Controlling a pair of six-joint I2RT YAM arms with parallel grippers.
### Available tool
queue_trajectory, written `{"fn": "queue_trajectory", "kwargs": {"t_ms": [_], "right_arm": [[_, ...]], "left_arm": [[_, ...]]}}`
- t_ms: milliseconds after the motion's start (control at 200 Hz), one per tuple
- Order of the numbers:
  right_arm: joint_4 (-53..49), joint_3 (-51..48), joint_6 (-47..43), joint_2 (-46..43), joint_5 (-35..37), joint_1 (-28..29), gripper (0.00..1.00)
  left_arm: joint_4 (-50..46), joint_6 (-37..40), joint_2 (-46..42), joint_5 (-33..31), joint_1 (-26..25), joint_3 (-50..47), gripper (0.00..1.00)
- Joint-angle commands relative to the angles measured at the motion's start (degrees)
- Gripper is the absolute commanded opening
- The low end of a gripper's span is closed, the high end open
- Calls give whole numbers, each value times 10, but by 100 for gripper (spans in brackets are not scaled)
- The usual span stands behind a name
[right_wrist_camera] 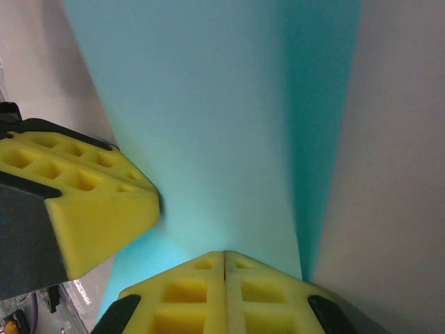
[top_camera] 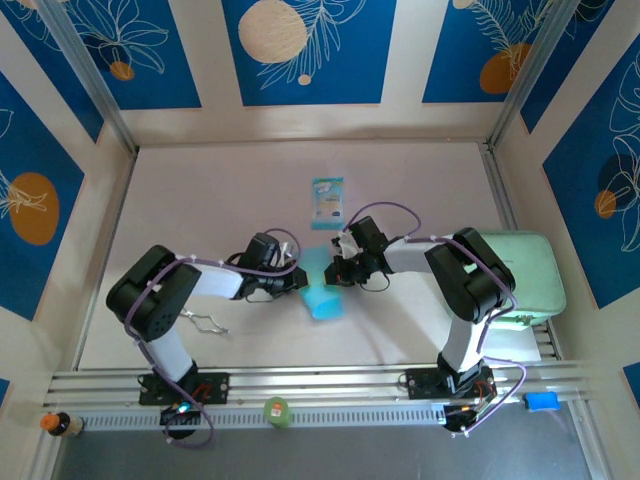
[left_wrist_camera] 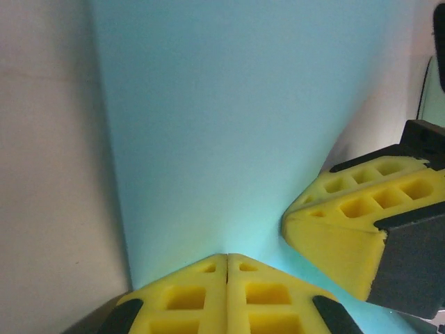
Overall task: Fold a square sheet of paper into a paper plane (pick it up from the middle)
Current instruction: First fold the square sheet of paper in half at the center of the table.
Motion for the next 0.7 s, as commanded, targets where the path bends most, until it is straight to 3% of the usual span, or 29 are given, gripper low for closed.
{"fn": "queue_trajectory", "kwargs": {"t_ms": [0, 190, 455, 695], "right_arm": [[-50, -5, 3, 25, 35, -1, 0], [-52, -7, 6, 20, 41, -1, 0], [-60, -10, 5, 3, 55, 3, 0], [-66, -6, 3, 3, 53, 3, 0]], "left_arm": [[-23, 31, 20, -26, 6, -19, 0], [-17, 31, 5, -20, 6, -18, 0], [-94, 54, -34, -24, 6, 52, 0], [-74, 58, 5, -15, 17, 56, 0]]}}
